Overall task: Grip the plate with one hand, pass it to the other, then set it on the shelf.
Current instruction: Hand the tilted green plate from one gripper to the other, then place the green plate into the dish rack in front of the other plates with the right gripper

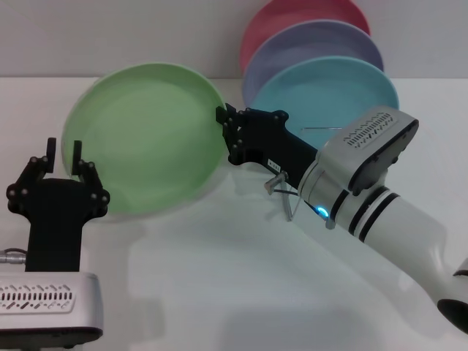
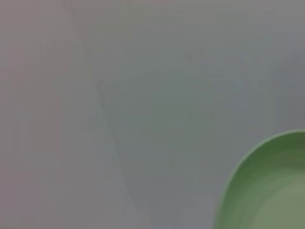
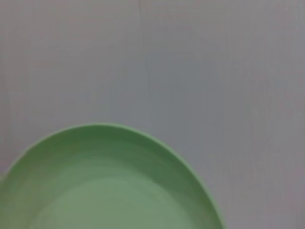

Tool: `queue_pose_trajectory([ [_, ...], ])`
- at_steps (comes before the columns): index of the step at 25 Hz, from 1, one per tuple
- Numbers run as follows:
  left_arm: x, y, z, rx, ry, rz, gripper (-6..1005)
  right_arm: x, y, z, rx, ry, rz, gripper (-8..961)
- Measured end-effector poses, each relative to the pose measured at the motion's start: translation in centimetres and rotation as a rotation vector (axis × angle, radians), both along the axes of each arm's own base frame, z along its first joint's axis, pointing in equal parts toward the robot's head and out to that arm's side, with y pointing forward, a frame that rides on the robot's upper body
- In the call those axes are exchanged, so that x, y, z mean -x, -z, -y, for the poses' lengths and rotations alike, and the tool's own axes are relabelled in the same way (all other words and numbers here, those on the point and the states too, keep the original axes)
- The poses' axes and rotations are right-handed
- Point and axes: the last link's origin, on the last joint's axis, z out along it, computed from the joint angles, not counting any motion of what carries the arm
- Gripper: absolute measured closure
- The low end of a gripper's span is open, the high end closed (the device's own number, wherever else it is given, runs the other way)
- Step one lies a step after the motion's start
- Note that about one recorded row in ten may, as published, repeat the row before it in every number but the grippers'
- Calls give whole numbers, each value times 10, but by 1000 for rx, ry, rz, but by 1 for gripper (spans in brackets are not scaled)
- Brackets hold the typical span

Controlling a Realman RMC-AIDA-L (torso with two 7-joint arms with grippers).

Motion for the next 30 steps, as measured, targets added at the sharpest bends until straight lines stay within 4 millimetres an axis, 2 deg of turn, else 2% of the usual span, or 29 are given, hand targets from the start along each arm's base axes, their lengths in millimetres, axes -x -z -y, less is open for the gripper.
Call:
queue_pose_trajectory([
  [6,0,1,-1,6,6,2,832,1,0,-1,-14,-7,8,935],
  [8,-1,-2,-1,-3,12,26,702,2,-1,-1,-16,-6,6,935],
  [13,-1,-13,3,-67,53,111,622,3,-2,-3,-24,-6,2,936],
  [17,0,-30,9,-147,125,184,437,6,-8,-5,-65,-27,-11,937],
  [24,26,-61,15,-188,291,361,194,12,-27,12,-181,-147,-108,936],
  [26,42,-67,16,-199,345,407,194,10,-35,21,-225,-177,-153,933],
  [30,54,-71,15,-230,343,439,194,-5,-55,42,-343,-191,-226,926],
])
